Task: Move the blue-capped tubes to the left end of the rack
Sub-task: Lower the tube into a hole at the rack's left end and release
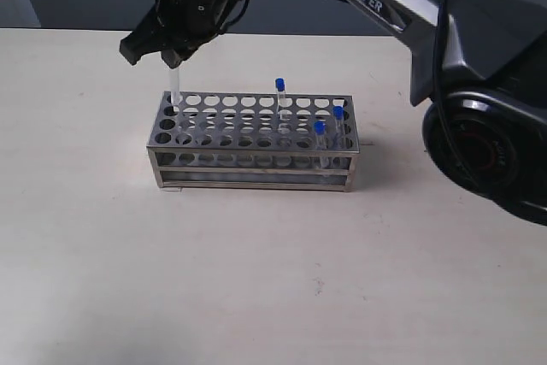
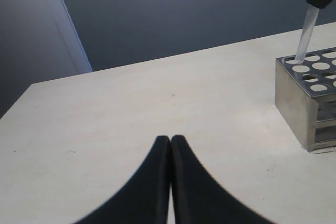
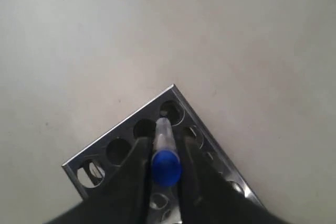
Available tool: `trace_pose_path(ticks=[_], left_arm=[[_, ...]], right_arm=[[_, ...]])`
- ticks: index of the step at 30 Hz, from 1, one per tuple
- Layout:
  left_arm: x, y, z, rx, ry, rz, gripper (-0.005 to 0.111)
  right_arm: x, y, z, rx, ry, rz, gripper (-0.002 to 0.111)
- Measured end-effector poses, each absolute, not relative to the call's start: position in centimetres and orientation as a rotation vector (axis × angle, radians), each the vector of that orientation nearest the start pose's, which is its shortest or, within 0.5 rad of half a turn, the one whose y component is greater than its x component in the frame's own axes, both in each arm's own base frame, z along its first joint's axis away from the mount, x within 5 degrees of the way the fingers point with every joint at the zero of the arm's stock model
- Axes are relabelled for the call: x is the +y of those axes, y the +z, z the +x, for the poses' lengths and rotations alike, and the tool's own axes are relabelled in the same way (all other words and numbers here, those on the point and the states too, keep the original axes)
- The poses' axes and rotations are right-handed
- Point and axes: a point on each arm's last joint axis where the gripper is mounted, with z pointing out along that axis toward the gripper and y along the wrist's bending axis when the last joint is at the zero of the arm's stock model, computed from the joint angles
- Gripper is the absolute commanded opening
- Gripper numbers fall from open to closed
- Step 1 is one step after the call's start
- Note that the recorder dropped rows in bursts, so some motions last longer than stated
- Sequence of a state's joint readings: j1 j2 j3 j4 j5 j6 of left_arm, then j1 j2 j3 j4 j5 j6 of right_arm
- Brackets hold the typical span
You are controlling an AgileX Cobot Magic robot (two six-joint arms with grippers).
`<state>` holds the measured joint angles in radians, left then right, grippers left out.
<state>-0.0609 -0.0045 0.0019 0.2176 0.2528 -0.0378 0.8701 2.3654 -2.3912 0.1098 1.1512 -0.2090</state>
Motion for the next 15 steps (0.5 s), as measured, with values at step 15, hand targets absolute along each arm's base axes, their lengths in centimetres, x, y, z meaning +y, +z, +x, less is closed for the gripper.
trace_pose_path(ticks=[15], left_arm=[[0.2,19.0,5.5,1.722,0.129,0.162,0.000]], right_arm=[[41.6,23.1,33.9,2.292,0.380,-1.321,-0.001]])
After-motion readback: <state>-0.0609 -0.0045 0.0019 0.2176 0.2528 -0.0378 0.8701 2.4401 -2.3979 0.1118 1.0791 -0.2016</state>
